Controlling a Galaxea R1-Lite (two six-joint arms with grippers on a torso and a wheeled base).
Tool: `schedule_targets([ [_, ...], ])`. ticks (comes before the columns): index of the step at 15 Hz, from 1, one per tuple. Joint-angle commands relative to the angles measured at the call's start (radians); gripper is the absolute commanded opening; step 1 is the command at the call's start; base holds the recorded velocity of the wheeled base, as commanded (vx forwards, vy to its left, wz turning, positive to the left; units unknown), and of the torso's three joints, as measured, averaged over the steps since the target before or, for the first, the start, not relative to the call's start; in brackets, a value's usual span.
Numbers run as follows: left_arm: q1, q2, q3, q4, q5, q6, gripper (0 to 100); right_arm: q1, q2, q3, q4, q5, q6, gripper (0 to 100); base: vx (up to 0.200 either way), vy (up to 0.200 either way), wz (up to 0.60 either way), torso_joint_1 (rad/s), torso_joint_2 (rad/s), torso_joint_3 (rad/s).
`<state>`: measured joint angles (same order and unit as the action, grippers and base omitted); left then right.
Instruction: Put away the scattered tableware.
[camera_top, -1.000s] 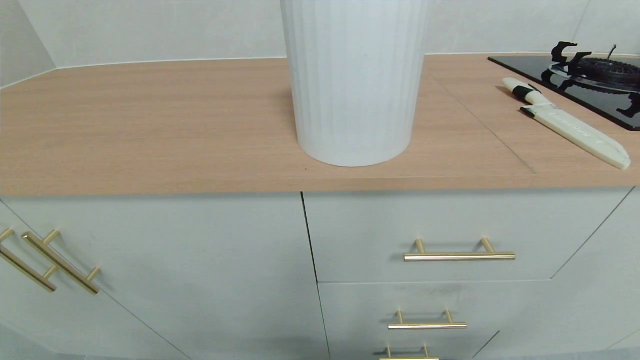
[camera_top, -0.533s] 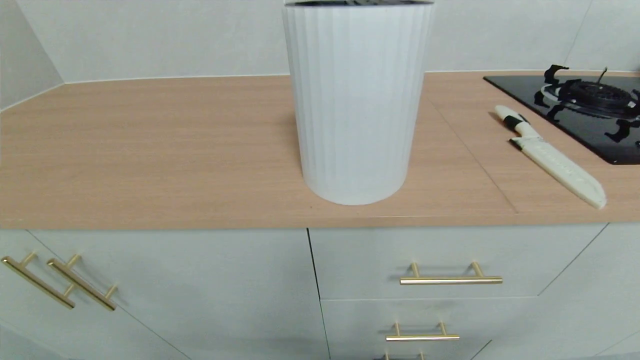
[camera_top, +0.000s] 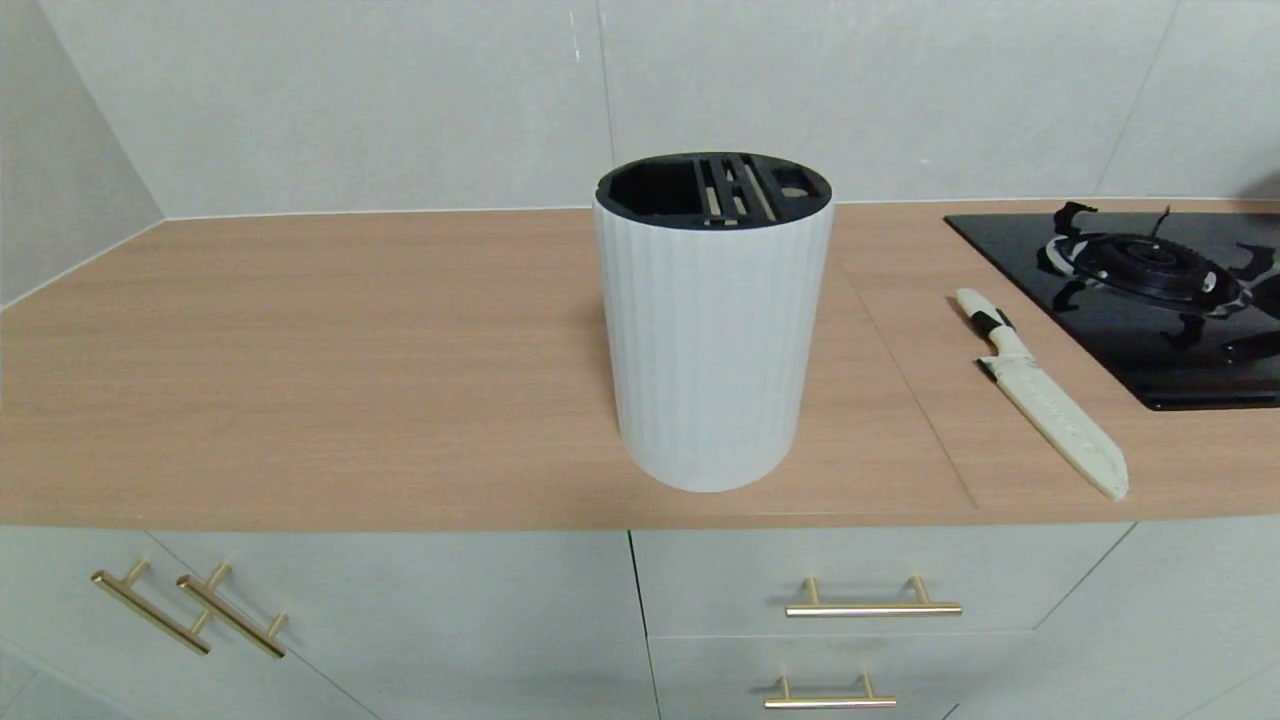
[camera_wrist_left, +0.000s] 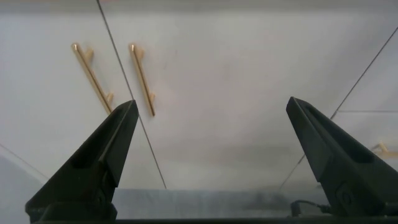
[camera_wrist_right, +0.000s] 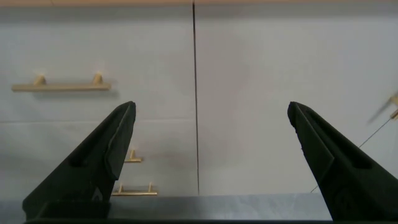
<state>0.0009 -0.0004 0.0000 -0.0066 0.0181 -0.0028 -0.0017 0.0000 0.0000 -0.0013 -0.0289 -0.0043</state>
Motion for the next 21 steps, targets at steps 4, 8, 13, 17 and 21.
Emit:
schedule_targets([
  [4, 0.001, 0.0, 0.0, -0.001, 0.0, 0.0, 100, 0.0, 0.002, 0.0, 0.0, 0.0, 0.0, 100, 0.0, 0.0, 0.0, 0.237, -0.49, -0.256],
  [8, 0.001, 0.0, 0.0, -0.001, 0.0, 0.0, 100, 0.0, 0.002, 0.0, 0.0, 0.0, 0.0, 100, 0.0, 0.0, 0.0, 0.248, -0.51, -0.265],
  [13, 0.001, 0.0, 0.0, -0.001, 0.0, 0.0, 100, 0.0, 0.002, 0.0, 0.0, 0.0, 0.0, 100, 0.0, 0.0, 0.0, 0.266, -0.55, -0.28],
  [17, 0.001, 0.0, 0.0, -0.001, 0.0, 0.0, 100, 0.0, 0.002, 0.0, 0.0, 0.0, 0.0, 100, 0.0, 0.0, 0.0, 0.288, -0.58, -0.295],
  [21, 0.001, 0.0, 0.0, -0.001, 0.0, 0.0, 100, 0.0, 0.002, 0.0, 0.0, 0.0, 0.0, 100, 0.0, 0.0, 0.0, 0.25, -0.51, -0.262],
])
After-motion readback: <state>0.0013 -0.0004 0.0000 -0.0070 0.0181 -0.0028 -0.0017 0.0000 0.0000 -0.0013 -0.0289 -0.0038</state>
